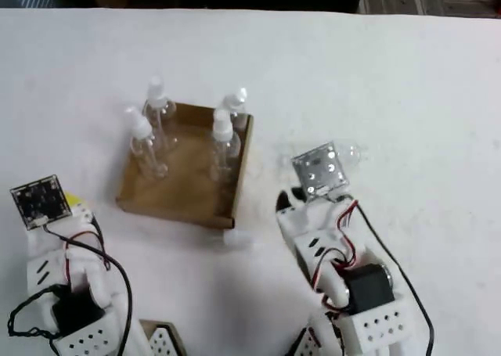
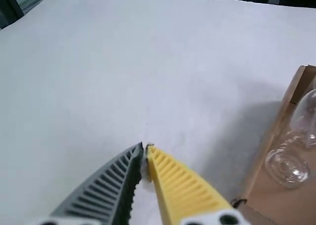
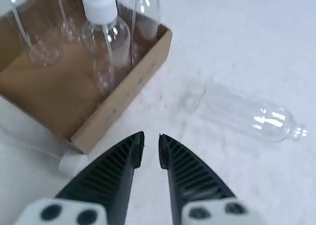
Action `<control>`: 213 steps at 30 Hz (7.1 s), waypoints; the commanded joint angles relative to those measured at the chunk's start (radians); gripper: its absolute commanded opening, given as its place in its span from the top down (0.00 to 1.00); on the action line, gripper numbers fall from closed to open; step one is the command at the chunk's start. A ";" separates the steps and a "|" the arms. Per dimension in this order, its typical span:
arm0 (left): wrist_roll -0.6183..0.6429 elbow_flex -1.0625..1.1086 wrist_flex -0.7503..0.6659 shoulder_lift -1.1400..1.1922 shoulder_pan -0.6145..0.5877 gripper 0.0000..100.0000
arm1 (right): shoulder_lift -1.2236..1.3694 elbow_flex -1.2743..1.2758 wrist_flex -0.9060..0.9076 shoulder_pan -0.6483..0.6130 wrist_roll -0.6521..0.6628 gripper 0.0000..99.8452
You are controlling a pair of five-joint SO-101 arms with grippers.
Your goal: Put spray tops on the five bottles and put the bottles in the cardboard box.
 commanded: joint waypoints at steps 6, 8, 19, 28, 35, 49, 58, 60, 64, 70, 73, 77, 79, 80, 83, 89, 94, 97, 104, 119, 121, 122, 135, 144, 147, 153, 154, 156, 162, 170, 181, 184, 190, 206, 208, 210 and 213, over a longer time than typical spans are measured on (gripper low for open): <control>-0.167 -0.121 0.233 -0.004 0.275 0.98 | 0.245 0.037 -0.038 0.081 0.103 0.98; -0.180 -0.140 0.264 0.007 0.295 0.98 | 0.289 0.031 -0.090 0.162 0.101 0.98; -0.215 -0.376 0.249 0.553 0.294 0.98 | 0.722 -0.304 -0.183 0.435 -0.253 0.98; -0.215 -0.296 0.138 0.627 0.291 0.98 | 0.981 -0.552 -0.183 0.479 -0.344 0.98; -0.216 -0.275 0.140 0.622 0.289 0.98 | 1.184 -0.789 -0.139 0.452 -0.539 0.92; -0.218 -0.259 0.137 0.622 0.289 0.98 | 1.652 -1.191 0.028 0.355 -0.833 0.74; -0.218 -0.259 0.137 0.622 0.289 0.98 | 1.910 -1.367 0.036 0.355 -0.832 0.76; -0.218 -0.259 0.137 0.622 0.289 0.98 | 1.936 -1.382 0.038 0.355 -0.829 0.83; -0.218 -0.259 0.140 0.622 0.286 0.98 | 1.937 -1.425 0.087 0.355 -0.729 0.99; -0.226 -0.301 0.146 0.627 0.170 0.98 | 1.847 -1.504 0.311 0.363 -0.657 0.98; -0.302 -0.342 0.146 0.628 0.064 0.98 | 1.751 -1.525 0.441 0.355 -0.589 0.98; -0.328 -0.414 0.170 0.628 -0.054 0.98 | 1.615 -1.522 0.570 0.329 -0.502 0.98; -0.353 -0.465 0.203 0.630 -0.084 0.98 | 1.554 -1.521 0.625 0.306 -0.448 0.98; -0.361 -0.491 0.221 0.631 -0.091 0.98 | 1.521 -1.516 0.636 0.291 -0.428 0.98; -0.367 -0.575 0.262 0.699 -0.110 0.98 | 1.399 -1.459 0.634 0.257 -0.388 0.98; -0.365 -0.804 0.267 1.038 -0.193 0.98 | 1.129 -1.370 0.634 0.033 -0.299 0.98; -0.365 -1.037 0.269 1.320 -0.298 0.98 | 1.004 -1.304 0.625 -0.286 -0.232 0.98; -0.365 -1.194 0.295 1.466 -0.361 0.98 | 1.010 -1.260 0.584 -0.472 -0.216 0.98; -0.365 -1.579 0.394 1.784 -0.473 0.98 | 1.107 -1.126 0.332 -0.728 -0.213 0.98; -0.368 -2.360 0.704 2.267 -0.535 0.98 | 1.543 -1.051 -0.283 -0.799 -0.216 0.98; -0.368 -2.424 0.733 2.307 -0.535 0.98 | 1.575 -1.051 -0.351 -0.799 -0.215 0.98; -0.368 -2.453 0.746 2.324 -0.535 0.98 | 1.586 -1.051 -0.377 -0.802 -0.215 0.98; -0.362 -2.593 0.821 2.396 -0.530 0.98 | 1.724 -1.129 -0.407 -0.834 -0.218 0.65; -0.259 -2.595 0.881 2.393 -0.479 0.98 | 1.537 -1.186 -0.176 -0.832 -0.216 0.64; -0.212 -2.596 0.884 2.391 -0.464 0.98 | 1.449 -1.186 -0.108 -0.832 -0.215 0.64; -0.137 -2.587 0.885 2.390 -0.435 0.98 | 1.271 -1.183 0.050 -0.831 -0.215 0.64; -0.126 -2.587 0.887 2.387 -0.429 0.98 | 1.241 -1.183 0.081 -0.829 -0.215 0.64; -0.109 -2.559 0.888 2.351 -0.412 0.98 | 1.176 -1.183 0.143 -0.803 -0.215 0.64; -0.106 -2.240 0.884 2.054 -0.302 0.98 | 1.017 -1.180 0.278 -0.656 -0.215 0.82; -0.107 -1.761 0.882 1.721 -0.084 0.98 | 0.921 -1.180 0.524 -0.467 -0.213 0.92; -0.110 -1.129 0.651 1.369 0.048 0.98 | 0.914 -0.927 0.389 -0.394 -0.213 0.92; -0.109 -0.951 0.605 1.227 0.051 0.93 | 0.914 -0.902 0.357 -0.394 -0.213 0.92; -0.100 -0.698 0.531 1.116 0.051 0.79 | 0.921 -0.898 0.354 -0.394 -0.213 0.92; 0.034 -0.528 0.301 1.179 0.050 0.77 | 0.918 -0.858 0.355 -0.489 -0.160 0.92; 0.034 -0.534 0.264 1.245 0.050 0.77 | 0.921 -0.858 0.357 -0.489 -0.160 0.92; 0.034 -0.551 0.238 1.322 0.047 0.77 | 0.920 -0.858 0.358 -0.489 -0.160 0.92; 0.032 -0.595 0.227 1.428 0.045 0.77 | 0.921 -0.856 0.358 -0.489 -0.160 0.92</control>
